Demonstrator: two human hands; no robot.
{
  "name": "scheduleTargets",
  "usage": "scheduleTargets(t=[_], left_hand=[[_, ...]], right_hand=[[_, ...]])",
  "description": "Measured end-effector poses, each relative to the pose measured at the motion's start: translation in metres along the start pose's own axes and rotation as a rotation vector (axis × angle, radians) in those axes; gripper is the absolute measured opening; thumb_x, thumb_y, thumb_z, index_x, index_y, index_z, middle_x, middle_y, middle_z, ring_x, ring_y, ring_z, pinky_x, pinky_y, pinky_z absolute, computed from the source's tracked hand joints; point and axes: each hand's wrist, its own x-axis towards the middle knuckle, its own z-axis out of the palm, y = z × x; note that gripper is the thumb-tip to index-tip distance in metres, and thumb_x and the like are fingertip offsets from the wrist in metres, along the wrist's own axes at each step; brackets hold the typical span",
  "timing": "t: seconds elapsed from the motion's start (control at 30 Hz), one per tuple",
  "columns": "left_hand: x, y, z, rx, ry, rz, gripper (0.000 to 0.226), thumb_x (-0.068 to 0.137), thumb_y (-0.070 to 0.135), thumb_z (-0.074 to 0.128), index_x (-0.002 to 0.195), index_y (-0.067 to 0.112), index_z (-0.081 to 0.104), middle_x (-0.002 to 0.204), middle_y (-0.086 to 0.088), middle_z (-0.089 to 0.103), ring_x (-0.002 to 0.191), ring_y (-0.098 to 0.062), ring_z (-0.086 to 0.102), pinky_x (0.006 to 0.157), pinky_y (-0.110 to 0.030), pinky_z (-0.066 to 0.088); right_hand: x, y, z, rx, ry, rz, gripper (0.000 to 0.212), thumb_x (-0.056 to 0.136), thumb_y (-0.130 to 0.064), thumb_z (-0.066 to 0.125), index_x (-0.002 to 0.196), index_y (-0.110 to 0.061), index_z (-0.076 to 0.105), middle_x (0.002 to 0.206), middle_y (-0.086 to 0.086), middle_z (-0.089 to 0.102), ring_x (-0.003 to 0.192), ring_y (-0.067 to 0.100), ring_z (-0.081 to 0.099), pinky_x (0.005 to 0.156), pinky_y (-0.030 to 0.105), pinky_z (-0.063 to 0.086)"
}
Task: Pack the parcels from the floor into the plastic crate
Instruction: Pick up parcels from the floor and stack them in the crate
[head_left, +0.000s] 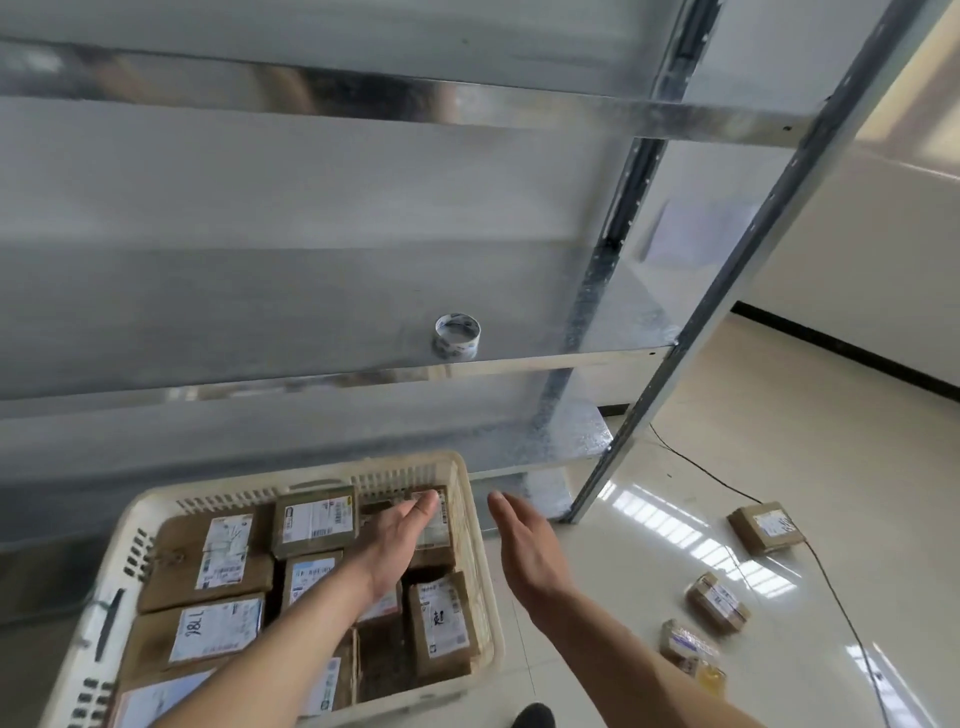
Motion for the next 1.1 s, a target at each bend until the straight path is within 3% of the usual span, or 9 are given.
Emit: scheduleTargets(t=[0.17,0.33,0.43,0.5,0.63,0.67,0.83,0.93,1.1], left_hand=[[-0.004,0.002,0.008,-0.003,-0.049,0.009,0.085,0.078,0.084,0.031,0.139,0.028,0.052,0.144,0.004,0.051,0.134,-0.020,0.044,0.108,-0.033,0.032],[-0.001,-0.004,0.013,-0.013,-0.030,0.034,0.101,0.061,0.098,0.035,0.132,0.031,0.060,0.133,0.010,0.062,0.127,-0.014,0.052,0.114,-0.040,0.034],[-0.007,0.002,0.017,-0.016,-0.007,0.010,0.081,0.081,0.084,0.035,0.135,0.028,0.058,0.137,0.011,0.057,0.131,-0.013,0.048,0.110,-0.032,0.033],[-0.011,0.002,0.021,-0.039,0.015,-0.018,0.059,0.096,0.063,0.035,0.136,0.026,0.055,0.132,0.013,0.054,0.128,-0.010,0.044,0.102,-0.025,0.031],[-0.020,0.003,0.030,-0.022,0.105,-0.077,0.027,0.098,0.055,0.034,0.096,0.041,0.058,0.098,0.023,0.055,0.108,-0.009,0.047,0.092,-0.025,0.030],[-0.023,0.002,0.032,-0.024,0.126,-0.085,0.026,0.099,0.054,0.034,0.096,0.042,0.057,0.095,0.024,0.053,0.106,-0.008,0.047,0.091,-0.025,0.030],[-0.033,0.003,0.042,0.009,0.216,-0.101,0.055,0.098,0.058,0.032,0.139,0.025,0.050,0.138,0.007,0.052,0.125,-0.016,0.046,0.099,-0.028,0.030],[-0.038,0.005,0.049,0.016,0.251,-0.114,0.061,0.098,0.059,0.031,0.146,0.024,0.043,0.150,0.003,0.043,0.139,-0.019,0.038,0.101,-0.027,0.027],[-0.041,0.004,0.059,0.010,0.271,-0.141,0.066,0.095,0.063,0.031,0.146,0.023,0.043,0.151,0.003,0.043,0.140,-0.017,0.036,0.099,-0.026,0.027]], right_hand=[[-0.012,0.005,-0.010,0.007,0.045,0.003,0.046,0.104,-0.051,0.045,0.121,-0.014,0.067,0.117,-0.002,0.070,0.111,0.017,0.060,0.100,0.036,0.046],[-0.010,0.013,-0.014,-0.021,0.047,0.003,0.056,0.104,-0.055,0.044,0.141,-0.015,0.058,0.139,0.001,0.062,0.130,0.019,0.054,0.112,0.039,0.041],[-0.010,0.013,-0.017,0.009,0.007,-0.011,0.048,0.104,-0.049,0.045,0.127,-0.012,0.065,0.107,-0.011,0.068,0.106,0.013,0.060,0.098,0.033,0.046],[-0.008,0.018,-0.017,0.024,-0.022,-0.016,0.048,0.103,-0.052,0.046,0.127,-0.015,0.067,0.111,-0.009,0.070,0.107,0.012,0.062,0.099,0.034,0.047],[-0.004,0.026,-0.016,0.077,-0.105,-0.022,0.035,0.105,-0.045,0.048,0.116,-0.022,0.073,0.104,-0.014,0.075,0.098,-0.001,0.066,0.082,0.020,0.049],[-0.004,0.026,-0.016,0.088,-0.131,-0.019,0.034,0.105,-0.044,0.049,0.116,-0.023,0.074,0.104,-0.014,0.076,0.097,-0.001,0.067,0.082,0.020,0.050],[-0.003,0.031,-0.023,0.109,-0.214,-0.015,0.045,0.099,-0.053,0.051,0.126,-0.023,0.070,0.117,-0.010,0.074,0.110,0.007,0.068,0.101,0.035,0.053],[0.002,0.034,-0.030,0.059,-0.238,-0.019,0.046,0.100,-0.053,0.050,0.128,-0.022,0.069,0.122,-0.008,0.073,0.114,0.010,0.066,0.105,0.038,0.050],[0.006,0.040,-0.037,0.056,-0.277,-0.023,0.042,0.103,-0.049,0.050,0.127,-0.021,0.070,0.119,-0.009,0.073,0.111,0.009,0.067,0.103,0.035,0.050]])
